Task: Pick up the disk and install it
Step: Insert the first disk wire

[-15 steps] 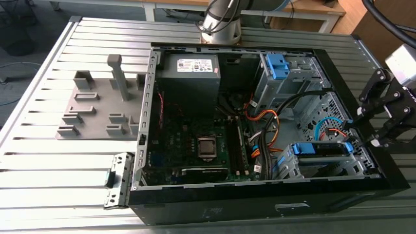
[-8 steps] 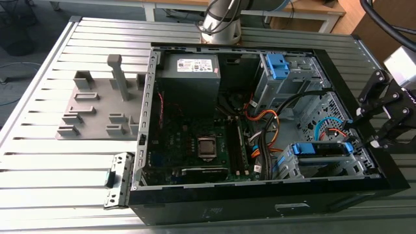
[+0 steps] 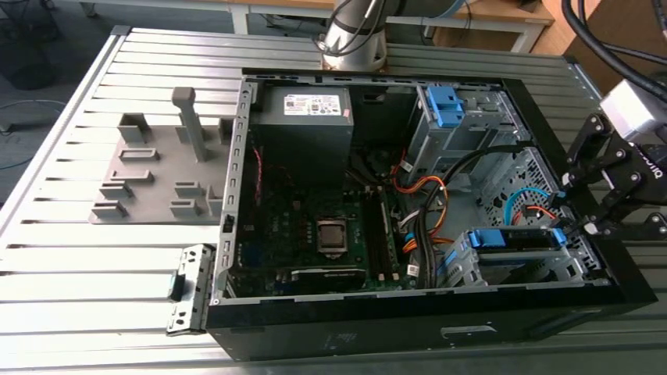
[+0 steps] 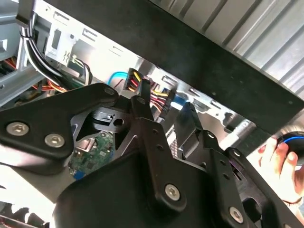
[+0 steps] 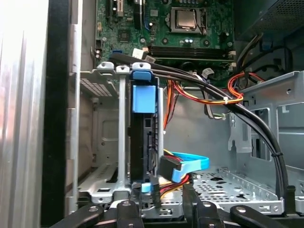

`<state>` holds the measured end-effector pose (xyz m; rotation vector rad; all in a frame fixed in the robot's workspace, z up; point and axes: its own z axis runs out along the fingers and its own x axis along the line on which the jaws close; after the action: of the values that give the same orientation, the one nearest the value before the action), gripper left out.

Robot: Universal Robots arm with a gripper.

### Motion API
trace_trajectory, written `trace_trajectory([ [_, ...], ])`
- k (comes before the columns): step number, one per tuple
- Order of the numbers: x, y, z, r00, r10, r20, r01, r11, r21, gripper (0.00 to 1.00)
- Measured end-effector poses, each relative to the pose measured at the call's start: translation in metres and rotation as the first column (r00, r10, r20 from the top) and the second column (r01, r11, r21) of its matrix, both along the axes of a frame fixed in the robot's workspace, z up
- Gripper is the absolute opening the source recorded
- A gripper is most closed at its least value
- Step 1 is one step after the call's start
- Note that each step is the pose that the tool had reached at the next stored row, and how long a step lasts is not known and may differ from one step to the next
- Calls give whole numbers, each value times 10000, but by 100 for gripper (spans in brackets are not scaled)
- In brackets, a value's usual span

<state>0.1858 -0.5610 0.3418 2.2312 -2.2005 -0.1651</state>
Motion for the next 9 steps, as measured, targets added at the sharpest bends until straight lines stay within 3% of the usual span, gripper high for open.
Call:
trace_trajectory([
  [3, 0, 2, -35, 10000, 22, 0, -22, 10000, 0, 47],
  [9, 0, 2, -41, 10000, 42, 0, -42, 10000, -48, 47],
])
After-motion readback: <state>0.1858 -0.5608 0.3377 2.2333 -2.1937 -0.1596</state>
